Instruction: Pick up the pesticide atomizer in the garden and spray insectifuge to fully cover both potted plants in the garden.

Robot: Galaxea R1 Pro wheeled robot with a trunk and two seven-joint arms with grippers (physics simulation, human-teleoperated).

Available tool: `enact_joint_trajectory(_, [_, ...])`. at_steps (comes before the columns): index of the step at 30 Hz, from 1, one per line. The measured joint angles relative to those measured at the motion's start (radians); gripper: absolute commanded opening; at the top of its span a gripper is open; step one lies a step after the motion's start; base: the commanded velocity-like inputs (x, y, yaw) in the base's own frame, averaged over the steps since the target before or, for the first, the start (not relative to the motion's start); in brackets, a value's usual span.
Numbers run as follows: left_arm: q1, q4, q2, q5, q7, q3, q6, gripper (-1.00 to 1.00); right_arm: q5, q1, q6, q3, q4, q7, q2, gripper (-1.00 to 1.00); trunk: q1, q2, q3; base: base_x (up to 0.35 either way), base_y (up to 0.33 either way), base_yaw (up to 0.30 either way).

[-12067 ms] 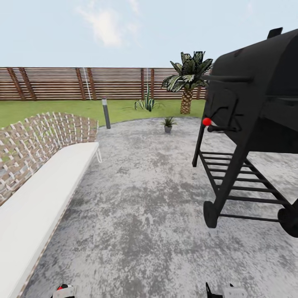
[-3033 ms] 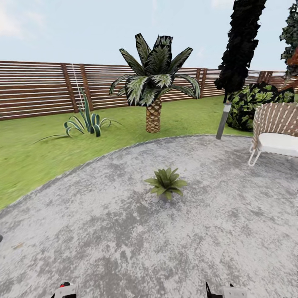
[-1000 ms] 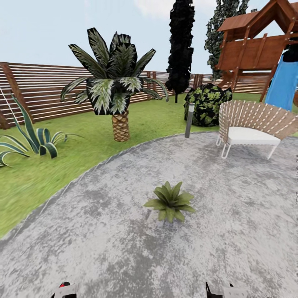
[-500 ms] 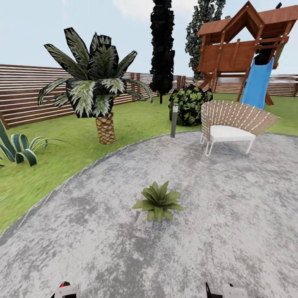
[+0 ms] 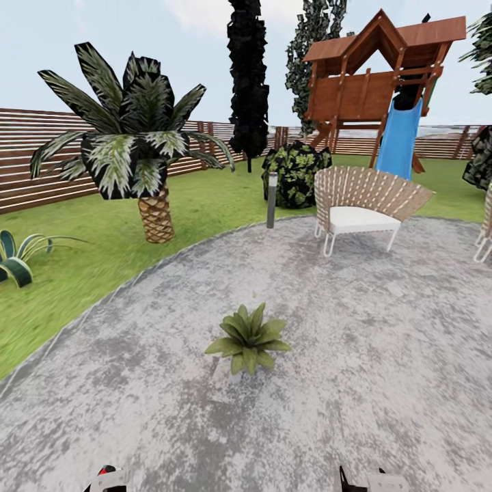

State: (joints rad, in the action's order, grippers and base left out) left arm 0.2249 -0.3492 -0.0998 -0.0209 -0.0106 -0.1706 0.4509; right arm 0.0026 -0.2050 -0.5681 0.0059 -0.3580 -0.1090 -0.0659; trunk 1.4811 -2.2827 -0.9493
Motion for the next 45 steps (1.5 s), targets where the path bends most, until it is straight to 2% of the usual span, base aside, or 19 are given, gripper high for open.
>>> enact_joint_trajectory(22, [0.000, 0.000, 0.000, 0.000, 0.001, -0.001, 0.000, -1.00, -0.001, 0.000, 0.000, 0.001, 0.000, 0.002, 0.000, 1.00, 0.000, 0.000, 0.000, 0.224, 0.198, 0.000])
enact_joint_trajectory(31, [0.002, -0.011, -0.002, 0.000, -0.003, 0.002, -0.001, -1.00, 0.001, 0.000, 0.000, 0.001, 0.000, 0.001, 0.000, 1.00, 0.000, 0.000, 0.000, 0.010, 0.008, 0.000])
enact_joint_trajectory(33, [0.006, -0.013, -0.004, 0.010, -0.016, 0.012, -0.002, -1.00, 0.002, 0.000, 0.001, 0.001, -0.002, 0.003, 0.000, 1.00, 0.000, 0.000, 0.000, 0.000, 0.000, 0.000])
enact_joint_trajectory(36, [0.010, -0.014, -0.010, 0.054, -0.064, 0.056, -0.003, -1.00, 0.025, 0.000, 0.001, 0.010, -0.007, 0.016, -0.003, 1.00, 0.000, 0.000, 0.000, 0.000, 0.000, 0.000])
enact_joint_trajectory(37, [0.011, -0.016, -0.012, 0.078, -0.089, 0.073, -0.004, -1.00, 0.048, 0.000, 0.001, 0.023, -0.009, 0.034, -0.005, 1.00, 0.000, 0.000, 0.000, 0.000, 0.000, 0.000])
enact_joint_trajectory(40, [0.013, -0.037, -0.015, 0.163, -0.157, 0.099, -0.008, -1.00, 0.169, 0.001, 0.001, 0.060, -0.019, 0.090, -0.011, 1.00, 0.000, 0.000, 0.000, 0.000, 0.000, 0.000])
enact_joint_trajectory(41, [0.013, -0.042, -0.015, 0.181, -0.167, 0.101, -0.009, -1.00, 0.193, 0.001, 0.002, 0.062, -0.023, 0.099, -0.011, 1.00, 0.000, 0.000, 0.000, 0.000, 0.000, 0.000])
enact_joint_trajectory(45, [0.038, -0.078, -0.015, 0.343, -0.272, 0.107, -0.018, -1.00, 0.375, -0.007, 0.015, 0.075, -0.059, 0.171, -0.013, 1.00, 0.000, 0.000, 0.000, 0.000, 0.000, 0.000])
